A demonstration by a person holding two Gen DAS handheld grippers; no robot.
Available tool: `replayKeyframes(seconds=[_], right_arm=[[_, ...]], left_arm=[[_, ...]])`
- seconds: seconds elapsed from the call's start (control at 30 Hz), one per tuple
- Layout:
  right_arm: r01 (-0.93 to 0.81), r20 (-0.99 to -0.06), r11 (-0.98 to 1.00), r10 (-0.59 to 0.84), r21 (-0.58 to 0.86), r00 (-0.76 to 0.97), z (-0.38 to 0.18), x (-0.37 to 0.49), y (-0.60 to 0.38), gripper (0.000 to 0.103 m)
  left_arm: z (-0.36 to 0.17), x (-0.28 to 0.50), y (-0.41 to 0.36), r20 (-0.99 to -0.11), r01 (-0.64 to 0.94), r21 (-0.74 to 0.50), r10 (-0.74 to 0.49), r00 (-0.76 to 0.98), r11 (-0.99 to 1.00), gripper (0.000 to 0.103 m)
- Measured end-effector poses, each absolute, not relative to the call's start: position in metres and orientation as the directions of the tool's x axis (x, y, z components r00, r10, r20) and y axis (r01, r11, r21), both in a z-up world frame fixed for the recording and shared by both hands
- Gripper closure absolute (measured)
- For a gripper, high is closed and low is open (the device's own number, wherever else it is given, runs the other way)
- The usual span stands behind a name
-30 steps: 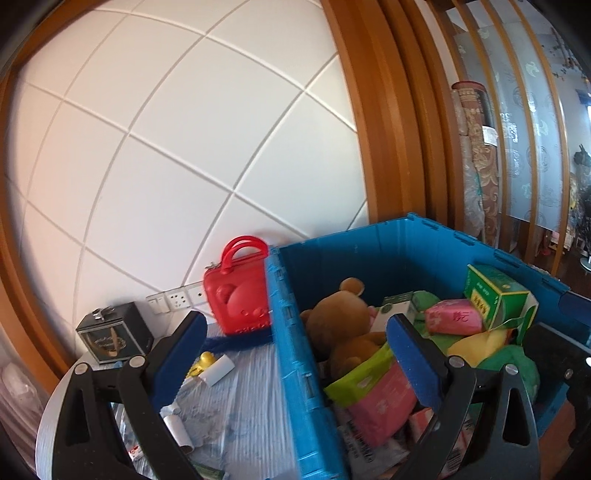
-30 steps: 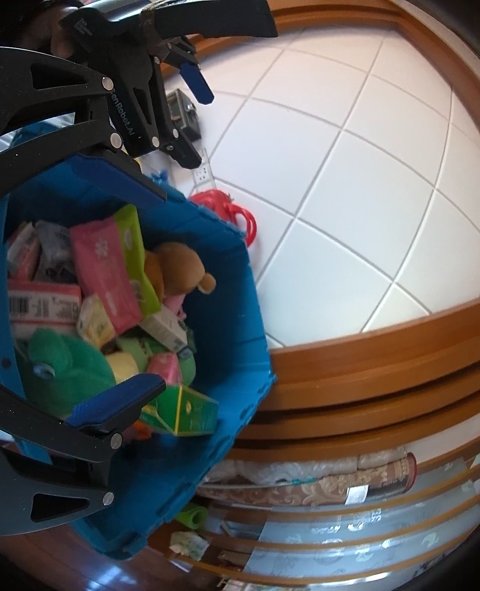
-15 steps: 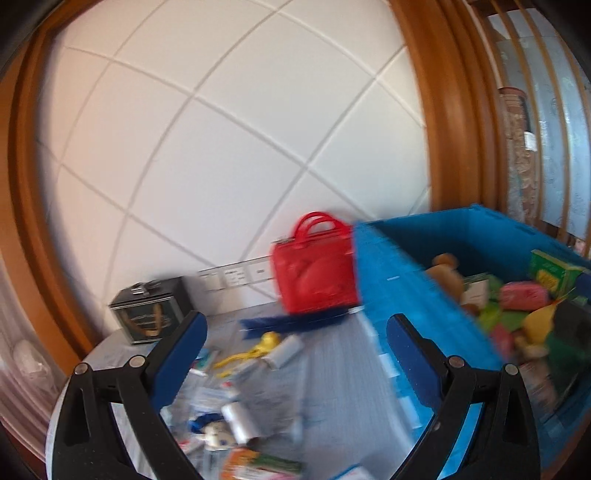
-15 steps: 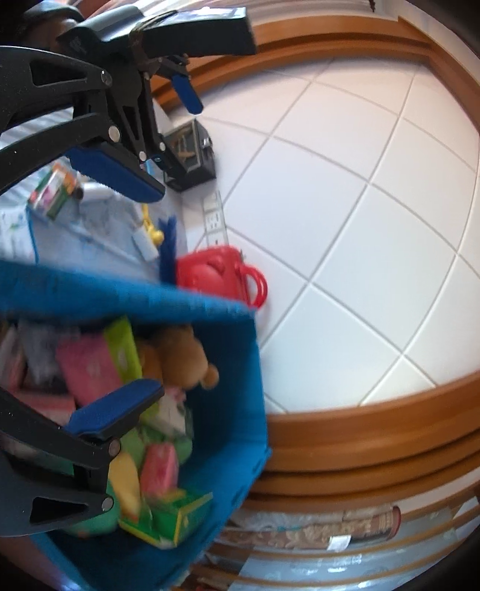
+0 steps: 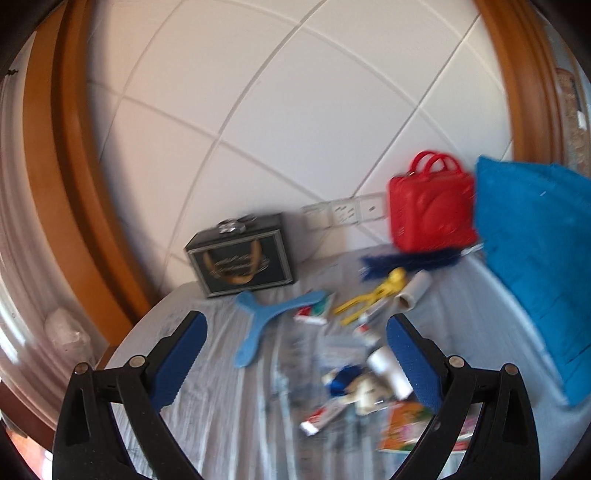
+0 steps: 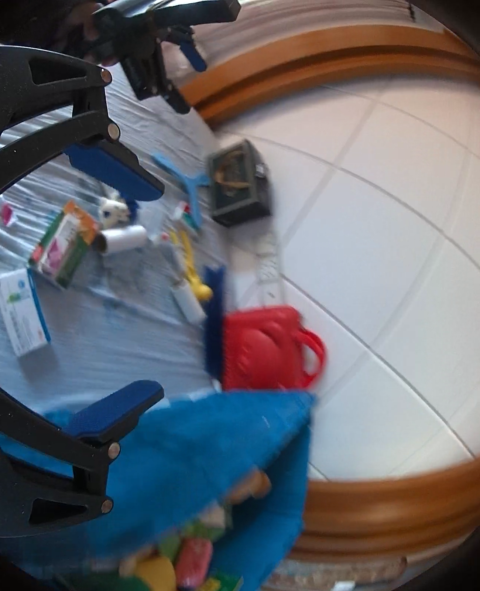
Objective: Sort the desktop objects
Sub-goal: 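Return both tools to the table over the remaining items, then grasp the red-white ointment box with the left tool while the right tool grasps the white lint roller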
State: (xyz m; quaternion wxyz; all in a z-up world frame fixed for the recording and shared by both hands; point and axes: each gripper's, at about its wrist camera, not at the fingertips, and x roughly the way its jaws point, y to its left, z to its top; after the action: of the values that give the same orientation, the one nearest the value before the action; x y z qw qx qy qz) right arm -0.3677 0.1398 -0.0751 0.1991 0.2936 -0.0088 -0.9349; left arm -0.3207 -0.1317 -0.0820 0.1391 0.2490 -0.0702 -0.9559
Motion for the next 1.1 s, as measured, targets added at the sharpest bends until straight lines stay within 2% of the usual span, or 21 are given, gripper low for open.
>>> replayKeyframes(seconds=[0.1,0.27,0.47,0.63,0.77,0.87,0.9,1.0,1.1], right_arm=[[0.450,-0.600,-0.888,-0.412,0.097,-0.685,-0.105,-0.391,0.103,0.014],[0.558,-0.724,-0.826,-0.433,0.080,-0.537,-0.171,-0.429,0.044,0.026],[0.623,-0.836,-0.776,-0.405,0.101,-0.369,-0.252,-0.477,-0.008,0.038],[0.653,-0.859,-0.748,-0.407,0.118,-0.311,-0.277,-0.494,-0.021,0.038],[0.638,-0.871,-0.758,-0.399,0.137,-0.287,-0.291,-0.509,-0.019,0.038],[0.635,-0.880,-0.759,-0.391,0.144,-0.269,-0.301,-0.518,-0.022,0.038],[0.638,-0.885,-0.756,-0.388,0.145,-0.259,-0.306,-0.520,-0.024,0.038],[0.652,-0.894,-0.744,-0.382,0.147,-0.234,-0.315,-0.525,-0.033,0.039],[0.670,-0.906,-0.730,-0.363,0.131,-0.218,-0.325,-0.528,-0.045,0.044]], left_arm=[[-0.105,-0.321,-0.151,-0.490,0.236,0.207,-0.309,-0.815,-0.950,0.004],[-0.152,-0.330,-0.165,-0.561,0.162,0.199,-0.247,-0.790,-0.967,0.004],[-0.215,-0.356,-0.172,-0.675,0.033,0.144,-0.123,-0.728,-0.989,0.004],[-0.269,-0.387,-0.170,-0.760,-0.177,0.114,0.030,-0.650,-0.978,0.004],[-0.300,-0.408,-0.169,-0.806,-0.303,0.112,0.092,-0.585,-0.946,0.025],[-0.317,-0.421,-0.173,-0.829,-0.355,0.088,0.129,-0.545,-0.931,0.035],[-0.323,-0.424,-0.176,-0.836,-0.367,0.065,0.150,-0.528,-0.928,0.036],[-0.323,-0.426,-0.186,-0.836,-0.381,-0.014,0.220,-0.502,-0.925,0.048],[-0.323,-0.424,-0.188,-0.837,-0.388,-0.027,0.233,-0.494,-0.921,0.057]])
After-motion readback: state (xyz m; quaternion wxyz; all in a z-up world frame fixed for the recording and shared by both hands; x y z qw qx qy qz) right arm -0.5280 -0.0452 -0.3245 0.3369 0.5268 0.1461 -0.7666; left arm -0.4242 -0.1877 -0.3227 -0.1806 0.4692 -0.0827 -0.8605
